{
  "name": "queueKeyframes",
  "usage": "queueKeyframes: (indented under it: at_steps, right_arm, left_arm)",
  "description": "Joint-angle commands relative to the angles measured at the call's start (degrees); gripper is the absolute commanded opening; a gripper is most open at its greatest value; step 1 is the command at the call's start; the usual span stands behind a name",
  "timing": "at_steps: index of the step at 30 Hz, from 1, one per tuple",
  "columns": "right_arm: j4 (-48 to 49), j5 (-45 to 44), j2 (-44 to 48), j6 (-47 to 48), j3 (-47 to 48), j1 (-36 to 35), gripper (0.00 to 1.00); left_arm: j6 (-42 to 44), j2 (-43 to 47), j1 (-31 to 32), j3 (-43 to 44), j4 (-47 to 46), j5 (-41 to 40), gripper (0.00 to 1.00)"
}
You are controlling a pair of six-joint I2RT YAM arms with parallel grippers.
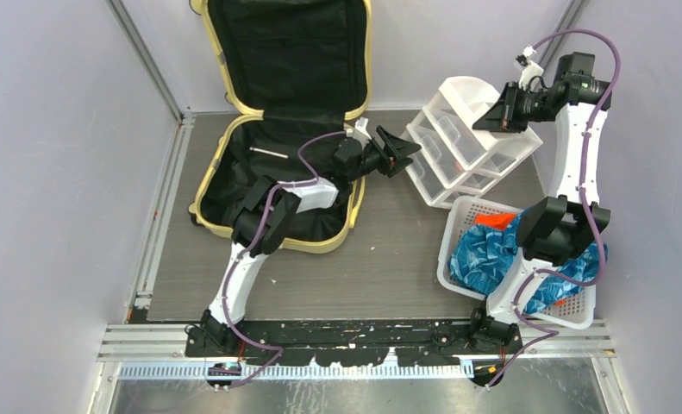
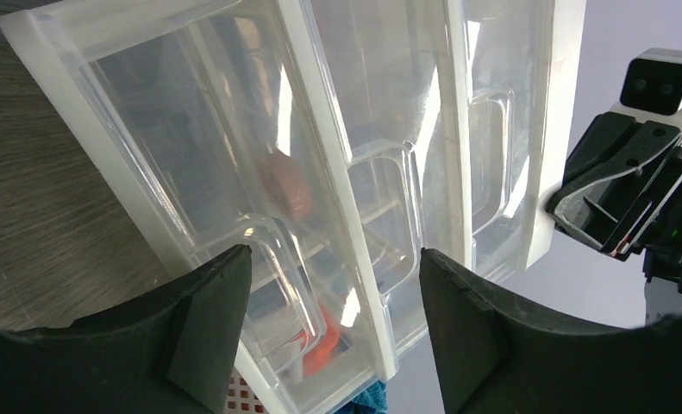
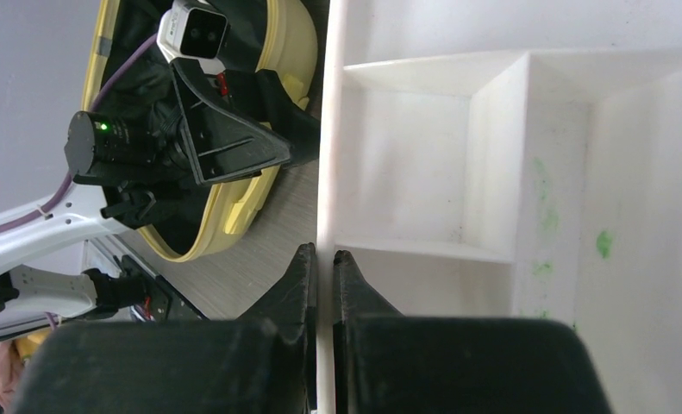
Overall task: Open, take out, and arrange the luggage
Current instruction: Open the drawer in the storage box.
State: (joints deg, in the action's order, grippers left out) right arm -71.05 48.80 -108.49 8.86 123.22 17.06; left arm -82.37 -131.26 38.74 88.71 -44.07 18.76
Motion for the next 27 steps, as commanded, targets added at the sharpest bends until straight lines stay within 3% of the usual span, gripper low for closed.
queueKeyframes:
  at_steps: [1, 10, 18, 27]
  right_arm:
    - [4.48, 8.53, 4.66, -0.23, 3.25, -0.01, 0.01]
    - [5.13, 9.83, 5.30, -1.31, 0.76, 0.01, 0.01]
    - [1.87, 9.04, 5.22, 1.88, -0.47, 0.00, 0.01]
    - [1.00, 0.60, 5.84, 7.67, -2.80, -0.06, 0.01]
  left_arm:
    - [-0.99, -0.67, 1.01, 1.77, -2.37, -1.71, 0.73]
    - [-7.43, -2.37, 2.93, 4.60, -4.54, -3.80, 0.75]
    - [-10.93, -3.82, 3.45, 9.27, -4.85, -4.79, 0.70]
    - [-17.54, -5.69, 3.45, 14.00, -7.85, -4.70, 0.52]
